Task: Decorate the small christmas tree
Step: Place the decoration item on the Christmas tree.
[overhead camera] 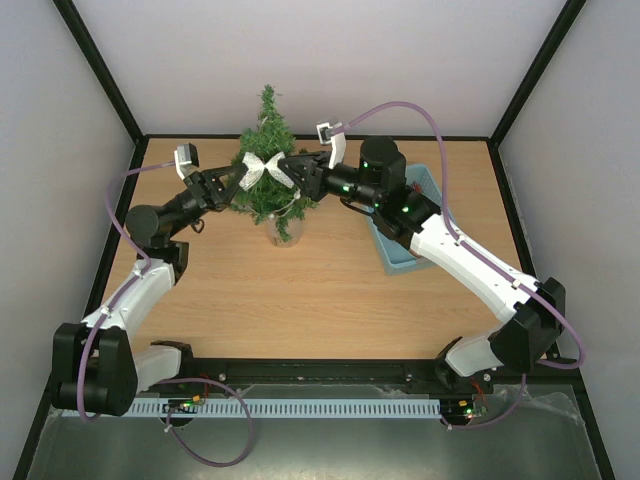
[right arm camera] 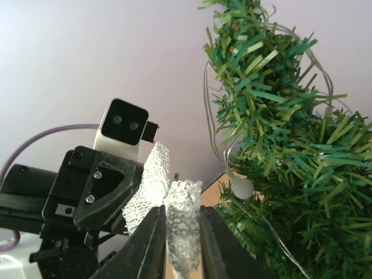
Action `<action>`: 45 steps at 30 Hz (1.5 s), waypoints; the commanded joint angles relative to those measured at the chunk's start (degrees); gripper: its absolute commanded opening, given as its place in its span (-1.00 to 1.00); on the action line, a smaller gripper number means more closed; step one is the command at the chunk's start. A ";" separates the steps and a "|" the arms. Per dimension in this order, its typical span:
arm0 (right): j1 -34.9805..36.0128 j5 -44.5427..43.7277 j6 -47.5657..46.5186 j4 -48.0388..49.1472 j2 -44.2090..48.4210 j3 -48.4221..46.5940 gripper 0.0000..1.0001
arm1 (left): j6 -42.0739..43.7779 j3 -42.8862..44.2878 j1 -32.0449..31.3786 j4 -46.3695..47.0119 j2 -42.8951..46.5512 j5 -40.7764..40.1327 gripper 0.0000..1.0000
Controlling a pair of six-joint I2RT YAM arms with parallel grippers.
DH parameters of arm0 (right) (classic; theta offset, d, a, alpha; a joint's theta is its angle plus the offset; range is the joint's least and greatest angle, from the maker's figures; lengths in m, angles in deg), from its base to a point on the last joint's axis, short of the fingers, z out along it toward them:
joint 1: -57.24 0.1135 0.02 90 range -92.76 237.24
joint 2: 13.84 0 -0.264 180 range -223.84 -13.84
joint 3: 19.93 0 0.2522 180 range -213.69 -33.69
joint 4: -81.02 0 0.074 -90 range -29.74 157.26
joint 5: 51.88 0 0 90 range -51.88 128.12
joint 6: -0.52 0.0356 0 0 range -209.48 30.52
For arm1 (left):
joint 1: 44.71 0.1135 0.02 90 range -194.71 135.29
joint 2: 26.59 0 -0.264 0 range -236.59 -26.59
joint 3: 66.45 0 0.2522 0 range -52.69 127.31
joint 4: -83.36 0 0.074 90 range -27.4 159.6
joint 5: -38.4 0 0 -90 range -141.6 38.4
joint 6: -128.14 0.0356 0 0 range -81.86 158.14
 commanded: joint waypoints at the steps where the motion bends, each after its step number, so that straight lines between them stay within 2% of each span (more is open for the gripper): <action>1: -0.43 0.00 -0.53 2.76 0.46 -0.80 -0.77 | -1.15 -0.25 0.25 9.78 -0.33 1.41 -0.95; 4: -0.52 -0.53 -0.99 2.97 0.71 -0.25 -0.96 | -0.44 -0.63 0.63 8.42 -0.05 1.12 -0.83; 10: -0.70 -2.04 -2.90 4.59 1.23 1.66 -0.97 | 6.71 0.75 1.36 -2.81 2.07 2.04 -0.45; 13: -0.87 -2.44 -3.69 5.73 0.86 2.19 -0.97 | 15.74 3.22 1.48 -16.07 5.10 2.09 -0.25; 15: -1.12 -2.43 -4.53 5.95 0.52 2.20 -0.97 | 26.34 5.89 1.56 -28.67 7.40 0.55 -0.12; 18: -1.38 -2.69 -6.31 5.84 0.18 2.31 -0.97 | 39.77 11.08 1.52 -47.37 10.01 -3.69 -0.05; 21: -1.60 -2.52 -7.37 5.69 -0.55 2.33 -0.97 | 46.82 14.05 1.56 -56.78 11.14 -6.96 -0.02; 36: -2.73 0.38 -9.07 5.38 -3.98 2.43 -0.97 | 51.24 13.59 1.48 -60.35 11.46 -7.46 -0.16; 45: -3.29 0.08 -9.70 5.02 -4.27 2.83 -0.97 | 51.97 13.51 1.48 -60.87 11.26 -7.19 -0.17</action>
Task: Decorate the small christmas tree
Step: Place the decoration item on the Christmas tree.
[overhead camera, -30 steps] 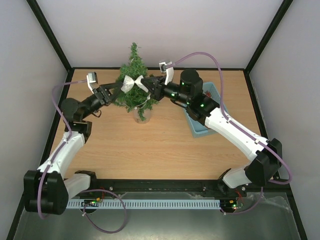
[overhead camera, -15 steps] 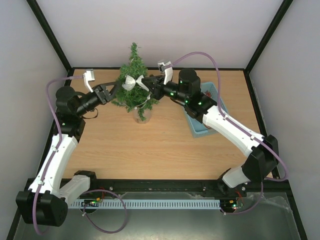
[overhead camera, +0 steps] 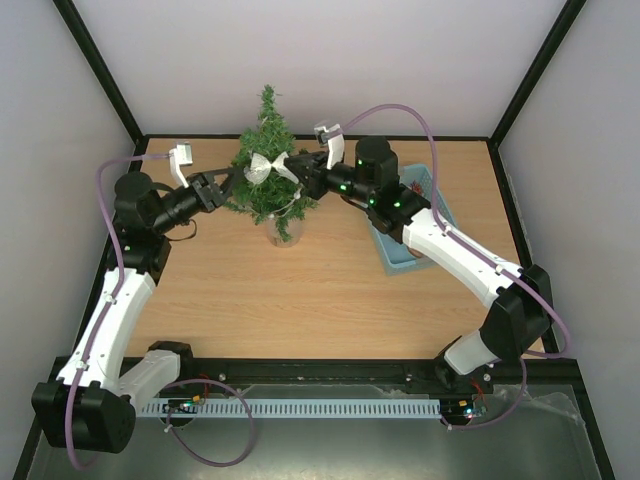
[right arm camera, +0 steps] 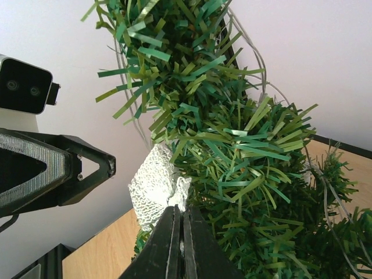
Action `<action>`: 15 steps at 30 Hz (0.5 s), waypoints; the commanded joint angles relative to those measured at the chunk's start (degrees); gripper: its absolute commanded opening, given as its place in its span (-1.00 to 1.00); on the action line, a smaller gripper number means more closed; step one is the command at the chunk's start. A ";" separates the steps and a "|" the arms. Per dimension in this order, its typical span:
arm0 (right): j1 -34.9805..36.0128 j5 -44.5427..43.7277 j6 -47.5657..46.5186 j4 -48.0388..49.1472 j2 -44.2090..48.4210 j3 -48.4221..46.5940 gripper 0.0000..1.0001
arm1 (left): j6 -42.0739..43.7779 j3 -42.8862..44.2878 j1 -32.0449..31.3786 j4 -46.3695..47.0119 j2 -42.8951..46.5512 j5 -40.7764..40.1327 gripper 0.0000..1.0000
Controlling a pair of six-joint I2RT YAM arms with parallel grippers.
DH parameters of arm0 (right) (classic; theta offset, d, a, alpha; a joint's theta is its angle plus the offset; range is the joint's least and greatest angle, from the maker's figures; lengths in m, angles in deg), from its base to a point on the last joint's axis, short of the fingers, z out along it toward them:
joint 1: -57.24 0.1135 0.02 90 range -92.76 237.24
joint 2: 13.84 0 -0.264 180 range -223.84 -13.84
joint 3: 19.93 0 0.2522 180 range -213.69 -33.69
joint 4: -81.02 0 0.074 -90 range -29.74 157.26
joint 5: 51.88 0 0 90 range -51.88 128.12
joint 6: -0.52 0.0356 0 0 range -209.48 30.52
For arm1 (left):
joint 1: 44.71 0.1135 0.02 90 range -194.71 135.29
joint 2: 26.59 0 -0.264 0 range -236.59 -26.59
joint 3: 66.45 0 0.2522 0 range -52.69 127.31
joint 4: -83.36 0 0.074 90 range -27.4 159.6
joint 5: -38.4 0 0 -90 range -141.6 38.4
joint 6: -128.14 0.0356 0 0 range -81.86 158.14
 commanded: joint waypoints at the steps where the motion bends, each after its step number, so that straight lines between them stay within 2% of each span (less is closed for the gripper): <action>1: -0.39 0.26 -1.21 1.59 -0.22 0.89 -0.97 | 1.54 0.00 0.23 -0.42 0.19 0.21 -0.17; 12: -0.57 -0.12 -1.40 1.20 -0.49 1.06 -0.96 | 2.40 -0.02 0.23 -1.93 0.63 0.23 -0.17; 15: -0.59 -1.34 -1.28 0.44 -0.20 0.87 -0.85 | 3.21 0.06 0.23 -2.99 0.87 0.00 -0.16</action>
